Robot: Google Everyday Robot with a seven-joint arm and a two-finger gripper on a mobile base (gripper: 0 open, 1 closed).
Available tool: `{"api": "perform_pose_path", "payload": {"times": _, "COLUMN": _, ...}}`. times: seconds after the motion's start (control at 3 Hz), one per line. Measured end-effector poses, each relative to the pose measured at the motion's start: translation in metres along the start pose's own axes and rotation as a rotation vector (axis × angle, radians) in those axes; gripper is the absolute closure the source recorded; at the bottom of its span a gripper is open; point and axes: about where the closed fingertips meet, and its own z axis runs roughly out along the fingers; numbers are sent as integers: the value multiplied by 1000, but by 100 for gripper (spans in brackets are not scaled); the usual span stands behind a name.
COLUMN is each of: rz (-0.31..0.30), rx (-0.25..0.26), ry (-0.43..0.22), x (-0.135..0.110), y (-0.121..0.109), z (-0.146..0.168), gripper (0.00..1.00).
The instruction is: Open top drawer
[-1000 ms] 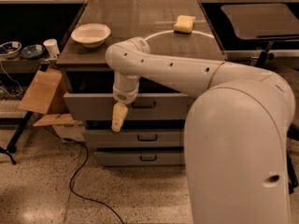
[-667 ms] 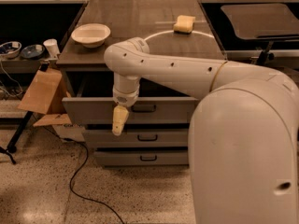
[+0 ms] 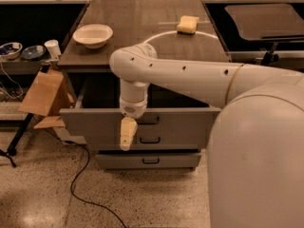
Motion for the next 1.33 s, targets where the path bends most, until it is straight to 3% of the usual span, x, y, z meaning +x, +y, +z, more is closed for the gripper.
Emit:
{"api": "perform_pose_path", "payload": {"times": 0.33, "rz": 0, "rx": 0, "ry": 0, "x": 0, "y": 0, "z": -1, "gripper": 0}}
{"api": "perform_pose_path", "payload": {"times": 0.67, "rz": 7, "rx": -84, "ry": 64, "x": 25, "y": 20, "z": 3, "gripper": 0}}
{"api": "perform_pose_path", "payload": {"times": 1.0, "rz": 7, "rx": -85, "ry": 64, "x": 26, "y": 20, "z": 3, "gripper": 0}}
{"api": "perform_pose_path", "payload": {"times": 1.33, "rz": 35, "rx": -190, "ry": 139, "x": 55, "y": 41, "z": 4, "gripper": 0}}
